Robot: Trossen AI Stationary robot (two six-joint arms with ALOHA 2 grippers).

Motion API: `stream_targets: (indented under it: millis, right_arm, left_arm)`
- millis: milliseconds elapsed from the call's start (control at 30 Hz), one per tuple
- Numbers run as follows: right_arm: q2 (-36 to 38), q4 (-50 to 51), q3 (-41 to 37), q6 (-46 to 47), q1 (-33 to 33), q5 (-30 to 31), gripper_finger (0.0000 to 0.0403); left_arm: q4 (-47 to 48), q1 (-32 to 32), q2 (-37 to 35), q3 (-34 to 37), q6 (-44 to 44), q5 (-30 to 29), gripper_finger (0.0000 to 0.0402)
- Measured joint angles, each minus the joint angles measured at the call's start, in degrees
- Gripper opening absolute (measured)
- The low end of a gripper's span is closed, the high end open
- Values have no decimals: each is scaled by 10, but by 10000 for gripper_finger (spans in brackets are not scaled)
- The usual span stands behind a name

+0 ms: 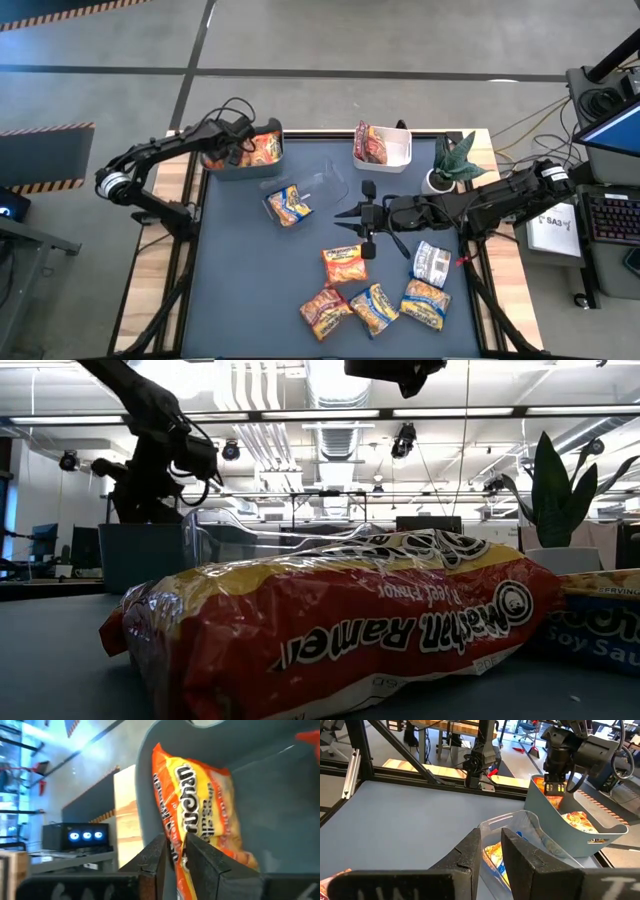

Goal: Sort Maruchan noodles
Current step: Put the orange noodle pack into the blue bin, then put the blue noodle pack into the transparent bin

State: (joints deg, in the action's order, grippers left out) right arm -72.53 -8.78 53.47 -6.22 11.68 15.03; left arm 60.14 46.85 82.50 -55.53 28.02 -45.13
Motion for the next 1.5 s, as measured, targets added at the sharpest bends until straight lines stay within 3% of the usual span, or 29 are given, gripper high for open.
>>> stream_targets:
  millis: [233,500,633,800,967,1233,1367,1500]
  right_arm:
    - [0,0,0,19,0,0,68]
    - [0,23,1,137,1,-5,61]
    - [0,95,32,198,1,-19,59]
    - [1,197,79,266,11,-20,58]
    - [1,291,103,356,22,-26,58]
    - [0,370,83,513,45,-95,58]
    - [0,423,80,582,60,-95,58]
    - [-2,460,80,643,74,-95,58]
  left_arm:
    - [40,-20,-29,0,-16,-27,54]
    - [40,-67,-106,0,-47,-38,54]
    - [39,-120,-151,0,-40,-35,54]
    - [23,-228,-202,0,22,-12,54]
    - [-48,-389,-222,0,54,1,54]
    - [-208,-633,-184,1,-18,-39,54]
    - [-263,-704,-146,1,-55,-61,54]
    - [-285,-731,-108,1,-65,-83,54]
